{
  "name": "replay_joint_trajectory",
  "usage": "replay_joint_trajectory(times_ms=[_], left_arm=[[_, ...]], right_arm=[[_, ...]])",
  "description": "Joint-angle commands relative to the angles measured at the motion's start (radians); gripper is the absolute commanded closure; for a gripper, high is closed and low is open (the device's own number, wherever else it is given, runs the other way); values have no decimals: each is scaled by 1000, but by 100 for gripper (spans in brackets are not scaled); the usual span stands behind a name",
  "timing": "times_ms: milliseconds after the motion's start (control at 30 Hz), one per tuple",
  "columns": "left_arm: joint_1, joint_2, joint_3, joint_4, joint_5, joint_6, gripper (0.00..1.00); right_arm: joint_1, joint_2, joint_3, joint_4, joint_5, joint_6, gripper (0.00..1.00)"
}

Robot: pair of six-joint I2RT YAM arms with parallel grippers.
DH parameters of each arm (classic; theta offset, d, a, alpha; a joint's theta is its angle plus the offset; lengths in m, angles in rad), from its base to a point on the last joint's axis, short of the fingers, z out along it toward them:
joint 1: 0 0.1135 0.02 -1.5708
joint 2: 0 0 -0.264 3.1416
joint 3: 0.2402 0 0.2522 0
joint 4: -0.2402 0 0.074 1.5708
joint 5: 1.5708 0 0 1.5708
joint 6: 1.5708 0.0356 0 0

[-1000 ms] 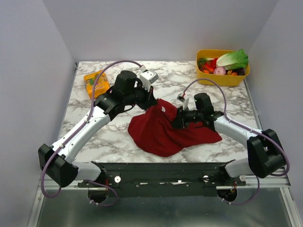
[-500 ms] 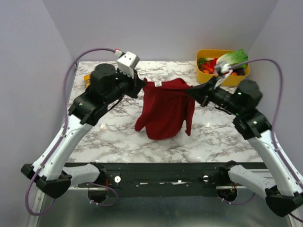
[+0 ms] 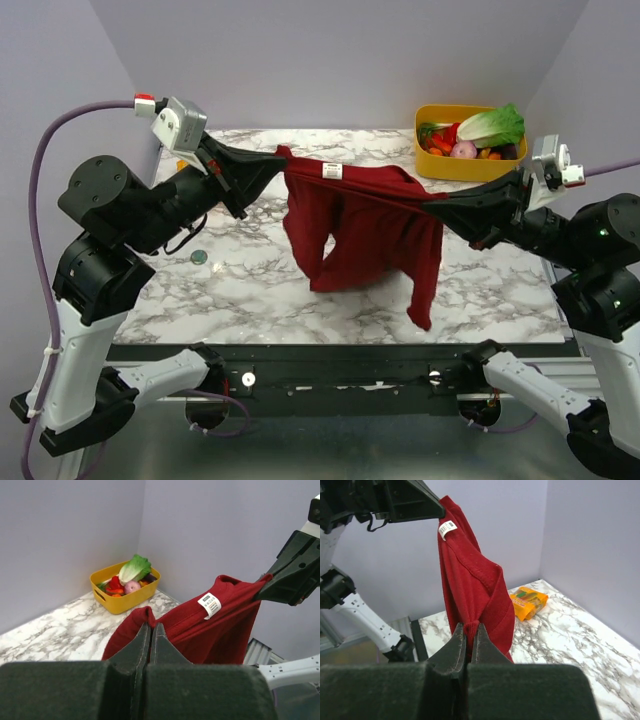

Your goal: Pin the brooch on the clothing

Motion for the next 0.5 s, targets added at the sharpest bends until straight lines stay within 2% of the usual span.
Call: replay_joint_trajectory(times_ms=[0,300,467], left_arm=[[40,-107,79,25,-124,21,100],[40,-6,222,10,-136,54,100],[40,86,241,-33,-202,100,100]], right_arm=[[-24,-82,115,-72,-39,-7,99],[-24,-40,173,-73,-71,-8,99],[-24,10,99,-71,32,-37,99]])
